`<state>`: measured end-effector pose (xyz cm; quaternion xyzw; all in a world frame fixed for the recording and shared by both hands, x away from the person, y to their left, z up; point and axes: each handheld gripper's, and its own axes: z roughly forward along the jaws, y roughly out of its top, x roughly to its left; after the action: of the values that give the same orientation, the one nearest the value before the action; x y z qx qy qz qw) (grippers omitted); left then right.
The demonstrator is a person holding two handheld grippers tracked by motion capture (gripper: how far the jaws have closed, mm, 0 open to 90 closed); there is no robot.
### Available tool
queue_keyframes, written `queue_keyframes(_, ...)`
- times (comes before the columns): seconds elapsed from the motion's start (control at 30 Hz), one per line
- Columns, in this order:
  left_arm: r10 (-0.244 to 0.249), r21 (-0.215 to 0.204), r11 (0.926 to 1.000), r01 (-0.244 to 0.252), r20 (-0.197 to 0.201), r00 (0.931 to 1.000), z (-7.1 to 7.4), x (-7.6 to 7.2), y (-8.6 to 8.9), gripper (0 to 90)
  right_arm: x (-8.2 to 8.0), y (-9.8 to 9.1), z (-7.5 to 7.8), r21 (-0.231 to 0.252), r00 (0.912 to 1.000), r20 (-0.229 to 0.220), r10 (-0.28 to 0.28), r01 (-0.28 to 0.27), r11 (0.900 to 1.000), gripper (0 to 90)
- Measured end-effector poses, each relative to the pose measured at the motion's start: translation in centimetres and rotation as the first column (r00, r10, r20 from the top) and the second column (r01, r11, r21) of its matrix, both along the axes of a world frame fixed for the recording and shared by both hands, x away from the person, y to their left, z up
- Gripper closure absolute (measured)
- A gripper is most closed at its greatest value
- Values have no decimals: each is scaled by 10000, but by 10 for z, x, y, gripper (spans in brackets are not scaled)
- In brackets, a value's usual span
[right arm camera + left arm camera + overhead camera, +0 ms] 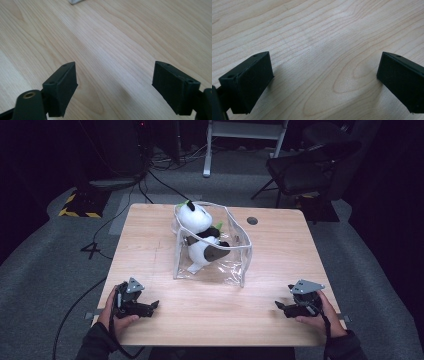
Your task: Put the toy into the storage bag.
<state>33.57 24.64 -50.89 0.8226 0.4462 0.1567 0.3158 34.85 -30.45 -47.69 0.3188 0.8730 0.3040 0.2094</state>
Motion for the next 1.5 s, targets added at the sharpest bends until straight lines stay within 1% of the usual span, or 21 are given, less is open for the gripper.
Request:
queue_keyframes(0.07, -2, 0, 10000, 2, 0, 10000, 0, 0, 0, 6, -1, -4, -2, 138, 9999, -127, -65, 66, 9999, 204)
queue_keyframes(0.2, -2, 1, 10000, 2, 0, 10000, 0, 0, 0, 6, -3, -9, -6, 218, 9997, -149, -211, 214, 9995, 204)
queue_keyframes(0.3, -2, 2, 10000, 2, 1, 10000, 0, 0, 0, 6, -5, -14, -9, 372, 9992, -308, -273, 285, 9989, 205)
queue_keyframes(0.33, 0, 2, 10000, 0, 1, 10000, 0, 0, 0, 6, -5, -15, -10, 324, 9989, -341, -325, 336, 9989, 205)
queue_keyframes(0.37, -1, -1, 10000, 1, 1, 10000, 0, 0, 0, 6, -6, -16, -11, 300, 9987, -320, -392, 402, 9987, 205)
queue_keyframes(0.43, -2, 2, 10000, 2, 2, 10000, 0, 0, 0, 6, -8, -19, -12, 397, 9986, -261, -457, 468, 9981, 205)
queue_keyframes(0.53, -3, -8, 10000, 3, -3, 10000, 0, 0, 0, 6, -11, -25, -14, 428, 9984, -313, -470, 483, 9979, 203)
queue_keyframes(0.87, -6, 4, 10000, 6, 7, 10000, 0, 0, 0, 6, -16, -42, -20, 723, 9950, -458, -891, 922, 9931, 199)
queue_keyframes(0.97, -4, 2, 10000, 4, 6, 10000, 0, 0, 0, 6, -16, -47, -21, 880, 9936, -495, -1015, 1055, 9905, 195)
queue_keyframes(1.03, -4, 2, 10000, 4, 5, 10000, 0, 0, 0, 6, -15, -50, -22, 980, 9917, -488, -1189, 1233, 9875, 191)
queue_keyframes(1.13, -1, 1, 10000, 1, 1, 10000, 0, 0, 0, 6, -15, -55, -25, 1267, 9899, -552, -1309, 1369, 9824, 170)
queue_keyframes(1.2, 0, 0, 10000, 0, 0, 10000, 0, 0, 0, 6, -14, -58, -27, 1459, 9885, -600, -1386, 1460, 9785, 147)
queue_keyframes(1.23, -5, -4, 10000, 5, 1, 10000, 0, 0, 0, 6, -14, -60, -28, 1562, 9867, -666, -1482, 1570, 9752, 143)
queue_keyframes(1.27, -2, 0, 10000, 2, 5, 10000, 0, 0, 0, 6, -14, -62, -29, 1680, 9843, -595, -1664, 1742, 9703, 142)
queue_keyframes(1.33, -2, 0, 10000, 2, 1, 10000, 0, 0, 0, 6, -13, -65, -30, 1753, 9810, -555, -1861, 1930, 9654, 143)
queue_keyframes(1.4, -2, -1, 10000, 2, 2, 10000, 0, 0, 0, 6, -13, -68, -30, 1763, 9787, -556, -1978, 2046, 9628, 143)
queue_keyframes(1.5, -6, 5, 10000, 6, 3, 10000, 0, 0, 0, 6, -13, -72, -30, 1764, 9772, -555, -2050, 2117, 9613, 144)
